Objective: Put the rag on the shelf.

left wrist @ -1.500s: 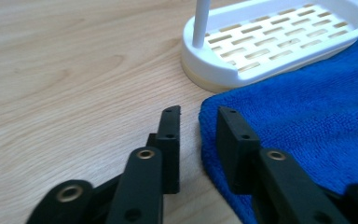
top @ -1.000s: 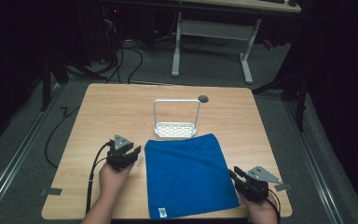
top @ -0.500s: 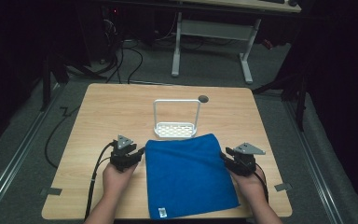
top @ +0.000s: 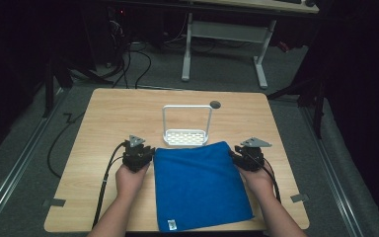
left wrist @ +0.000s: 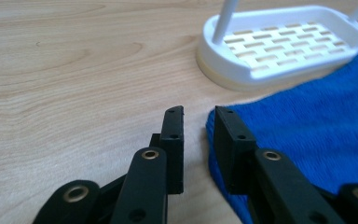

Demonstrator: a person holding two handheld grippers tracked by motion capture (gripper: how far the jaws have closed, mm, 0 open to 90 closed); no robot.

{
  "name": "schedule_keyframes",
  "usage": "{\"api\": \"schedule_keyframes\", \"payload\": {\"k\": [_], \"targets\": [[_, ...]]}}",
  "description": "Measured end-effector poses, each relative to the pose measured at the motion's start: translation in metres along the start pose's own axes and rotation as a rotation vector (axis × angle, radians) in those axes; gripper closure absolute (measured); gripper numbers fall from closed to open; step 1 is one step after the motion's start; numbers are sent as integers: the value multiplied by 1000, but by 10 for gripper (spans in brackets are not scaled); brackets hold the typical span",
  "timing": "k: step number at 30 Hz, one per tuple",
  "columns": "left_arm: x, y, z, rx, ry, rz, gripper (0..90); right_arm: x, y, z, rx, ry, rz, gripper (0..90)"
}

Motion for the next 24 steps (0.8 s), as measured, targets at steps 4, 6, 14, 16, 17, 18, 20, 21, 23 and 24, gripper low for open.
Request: {"api": "schedule_keyframes", "payload": {"k": [4, 6, 14, 16, 17, 18, 20, 21, 23, 24], "targets": [[-8, -5, -2, 14, -33, 4, 708, 0, -4, 0, 8, 4, -3, 634], [-11, -7, -1, 18, -46, 5, 684, -2, -6, 1, 11, 12, -9, 634], [-21, -13, 1, 63, -98, 2, 660, -9, -19, 11, 16, -18, -10, 606], [-20, -14, 1, 60, -86, -1, 693, -10, -25, 13, 22, -31, -12, 599], [-19, -14, 1, 57, -72, -7, 719, -12, -32, 14, 19, -43, -17, 595], [-18, -13, 1, 57, -65, -11, 724, -13, -34, 15, 25, -54, -16, 591], [-17, -13, 1, 55, -56, -16, 730, -15, -38, 16, 34, -60, -15, 590], [-17, -13, 1, 54, -52, -18, 739, -16, -42, 16, 45, -68, -14, 587], [-17, -13, 0, 54, -53, -17, 750, -17, -48, 17, 57, -69, -17, 585], [-17, -13, 0, 55, -55, -18, 750, -17, -51, 16, 59, -70, -19, 585]]}}
Point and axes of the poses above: each handheld gripper's, and its own axes: y roughly backward along the jaws, z roughly out of its top, x roughly to its left, the point moved 1 cm from there along -y, roughly forward along the jaws, and after that the axes turned 2 degrees about -y, right-handed, at the moved point
